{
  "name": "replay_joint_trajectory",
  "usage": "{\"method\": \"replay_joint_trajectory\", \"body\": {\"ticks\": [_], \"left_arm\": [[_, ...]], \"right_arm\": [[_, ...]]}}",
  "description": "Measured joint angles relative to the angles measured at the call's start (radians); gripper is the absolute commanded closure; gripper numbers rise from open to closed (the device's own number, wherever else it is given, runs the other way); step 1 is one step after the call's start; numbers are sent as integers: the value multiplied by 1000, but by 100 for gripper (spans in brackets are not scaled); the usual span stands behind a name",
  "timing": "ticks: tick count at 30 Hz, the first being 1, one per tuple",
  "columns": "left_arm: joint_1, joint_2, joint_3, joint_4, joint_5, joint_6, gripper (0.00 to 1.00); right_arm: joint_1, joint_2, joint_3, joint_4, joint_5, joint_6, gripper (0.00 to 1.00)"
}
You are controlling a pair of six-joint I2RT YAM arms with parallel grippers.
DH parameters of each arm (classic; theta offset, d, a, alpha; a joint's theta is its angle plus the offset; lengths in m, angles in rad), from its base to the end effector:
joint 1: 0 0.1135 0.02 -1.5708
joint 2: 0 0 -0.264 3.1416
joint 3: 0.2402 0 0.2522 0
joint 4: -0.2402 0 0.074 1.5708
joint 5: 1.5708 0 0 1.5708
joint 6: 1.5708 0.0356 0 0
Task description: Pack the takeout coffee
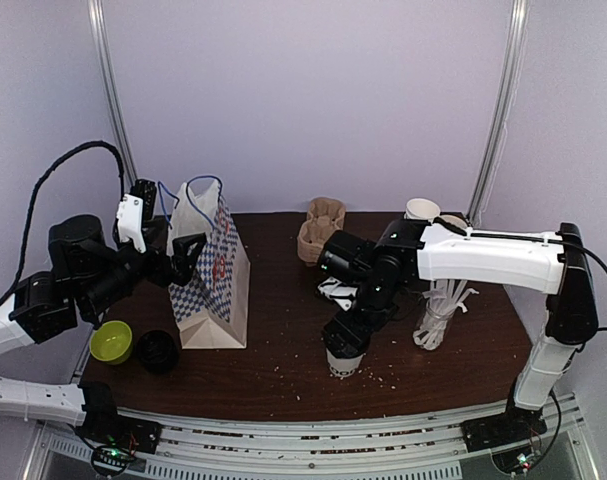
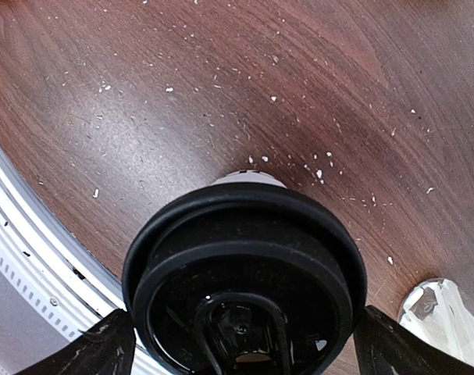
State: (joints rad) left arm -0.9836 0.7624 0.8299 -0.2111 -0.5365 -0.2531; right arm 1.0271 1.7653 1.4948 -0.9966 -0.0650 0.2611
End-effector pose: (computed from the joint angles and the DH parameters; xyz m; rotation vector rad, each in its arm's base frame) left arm 0.1110 -0.1339 0.3572 0.2252 1.7009 -0.4639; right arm 0.1821 0.3057 0.2604 -1.1038 2.7010 0.3440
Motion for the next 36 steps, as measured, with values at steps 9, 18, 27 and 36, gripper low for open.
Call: {"method": "replay_joint_trajectory", "body": {"ticks": [9, 18, 27, 36], "left_arm": [[0, 0, -2, 0, 0, 0, 2], [0, -6, -3, 0, -2, 0, 2], [0, -15, -3, -3, -11, 0, 2], [0, -27, -3, -33, -54, 1, 2]], "right_arm": [[-13, 0, -5, 11, -6, 0, 0], [-13, 0, -16, 26, -17, 0, 0], [-13, 10, -32, 37, -23, -1, 3], [-13, 15, -33, 46, -29, -3, 17]]}}
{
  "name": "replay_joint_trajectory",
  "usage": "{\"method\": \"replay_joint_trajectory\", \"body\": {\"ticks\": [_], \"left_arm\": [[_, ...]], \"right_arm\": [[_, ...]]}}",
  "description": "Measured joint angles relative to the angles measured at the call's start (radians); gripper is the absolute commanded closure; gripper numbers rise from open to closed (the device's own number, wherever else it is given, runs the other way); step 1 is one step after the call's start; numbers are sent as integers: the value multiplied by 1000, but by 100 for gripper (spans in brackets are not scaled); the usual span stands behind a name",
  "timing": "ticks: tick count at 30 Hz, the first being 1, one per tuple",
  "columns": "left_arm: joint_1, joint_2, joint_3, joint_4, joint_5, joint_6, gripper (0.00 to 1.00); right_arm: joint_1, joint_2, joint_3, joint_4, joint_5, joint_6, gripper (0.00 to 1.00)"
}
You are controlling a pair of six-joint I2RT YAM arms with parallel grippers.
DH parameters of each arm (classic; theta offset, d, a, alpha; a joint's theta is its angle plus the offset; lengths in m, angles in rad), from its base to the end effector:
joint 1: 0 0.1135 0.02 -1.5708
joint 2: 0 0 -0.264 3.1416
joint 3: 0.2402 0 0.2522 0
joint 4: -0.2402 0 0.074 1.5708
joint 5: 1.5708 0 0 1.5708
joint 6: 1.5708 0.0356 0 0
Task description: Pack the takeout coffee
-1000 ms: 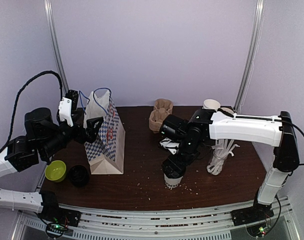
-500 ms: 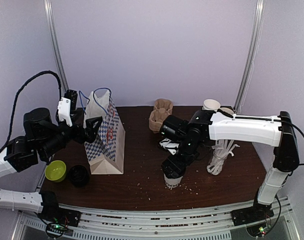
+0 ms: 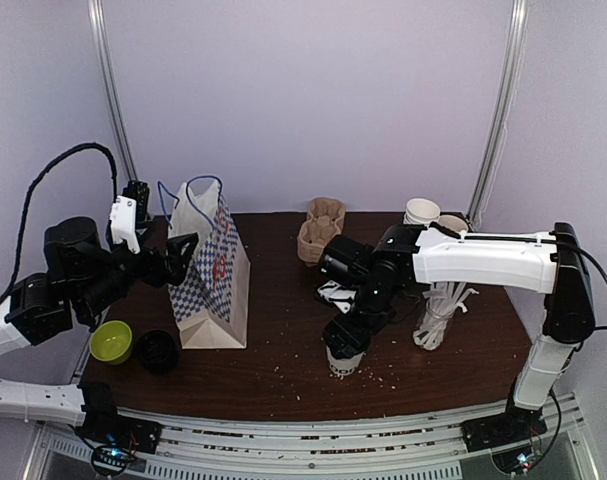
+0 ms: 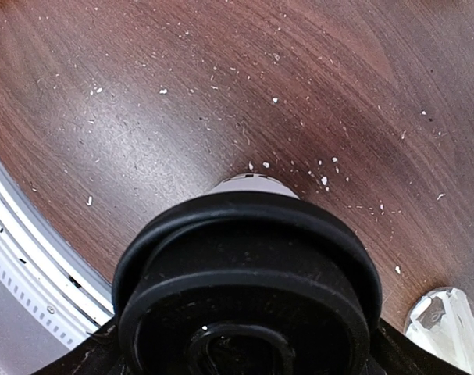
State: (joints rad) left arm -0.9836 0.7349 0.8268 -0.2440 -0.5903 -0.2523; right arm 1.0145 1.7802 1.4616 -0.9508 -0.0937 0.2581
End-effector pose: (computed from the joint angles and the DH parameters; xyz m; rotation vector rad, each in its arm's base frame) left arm 0.1079 -0.1263 0.3570 0.1888 1.7038 -0.4139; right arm 0.1866 0.3065 0.2475 -1.1017 2.7163 0.3750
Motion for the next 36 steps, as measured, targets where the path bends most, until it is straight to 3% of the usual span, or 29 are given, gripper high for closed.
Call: {"method": "replay_joint_trajectory", "body": {"ticks": [11, 19, 23, 30, 36], "left_arm": [[0, -3, 58, -51, -156, 2, 2], [42, 89, 236, -117, -236, 31, 2], [172, 181, 349, -202, -159, 5, 2], [457, 317, 446, -359, 124, -82, 3], [532, 326, 446, -422, 341, -148, 3]], "right_arm": [[0, -18, 0, 8, -1, 3, 19], [0, -151, 14, 15, 31, 8, 20], [0, -200, 70, 11, 74, 3, 20], [-1, -243, 147, 5, 119, -19, 19], [-1, -255, 149, 2, 127, -32, 19]]}}
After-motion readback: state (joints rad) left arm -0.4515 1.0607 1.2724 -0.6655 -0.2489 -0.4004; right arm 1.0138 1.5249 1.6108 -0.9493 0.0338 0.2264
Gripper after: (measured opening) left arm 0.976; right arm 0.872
